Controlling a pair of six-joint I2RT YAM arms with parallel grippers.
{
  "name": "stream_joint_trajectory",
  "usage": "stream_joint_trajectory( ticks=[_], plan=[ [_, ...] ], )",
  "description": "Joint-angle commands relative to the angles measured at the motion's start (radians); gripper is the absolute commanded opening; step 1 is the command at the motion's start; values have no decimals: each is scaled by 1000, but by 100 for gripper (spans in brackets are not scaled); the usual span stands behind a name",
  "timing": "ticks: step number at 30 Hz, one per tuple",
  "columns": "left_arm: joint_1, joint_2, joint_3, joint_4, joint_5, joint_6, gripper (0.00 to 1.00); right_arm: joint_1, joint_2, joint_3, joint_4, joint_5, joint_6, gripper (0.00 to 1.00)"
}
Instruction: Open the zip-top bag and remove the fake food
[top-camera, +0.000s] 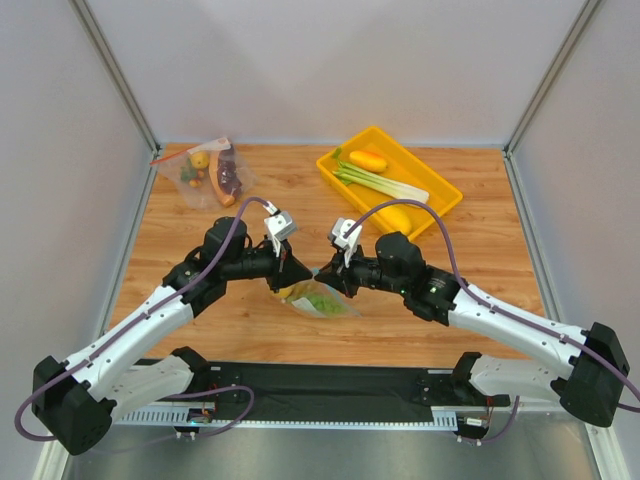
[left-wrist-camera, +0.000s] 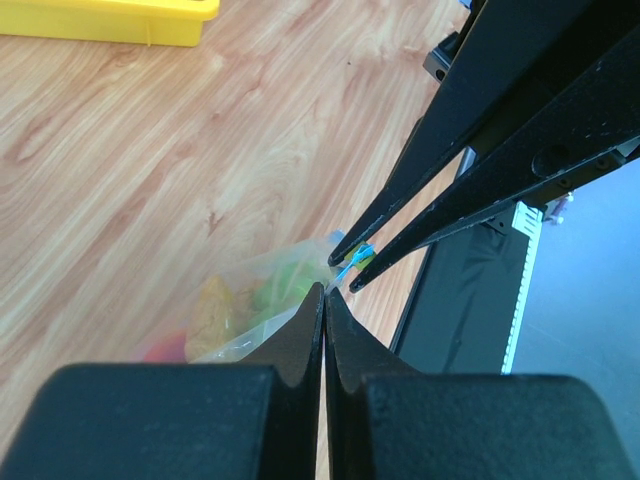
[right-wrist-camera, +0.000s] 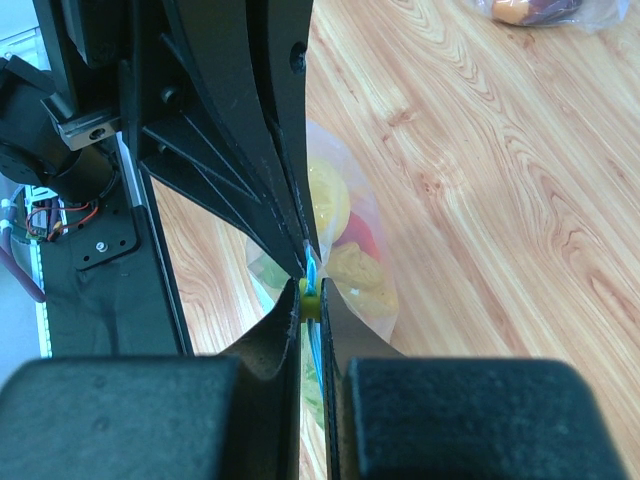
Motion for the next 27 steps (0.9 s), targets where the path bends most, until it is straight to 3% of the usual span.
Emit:
stream_joint_trajectory(
  ticks=[1,27],
  plan=[
    [13,-26,9,-4,-101,-2,0,-1,-5,-22,-16,5,16,0],
    [93,-80,4,-45,-401,-89,0,1,-52,-115,-39,64,76,0]
  ],
)
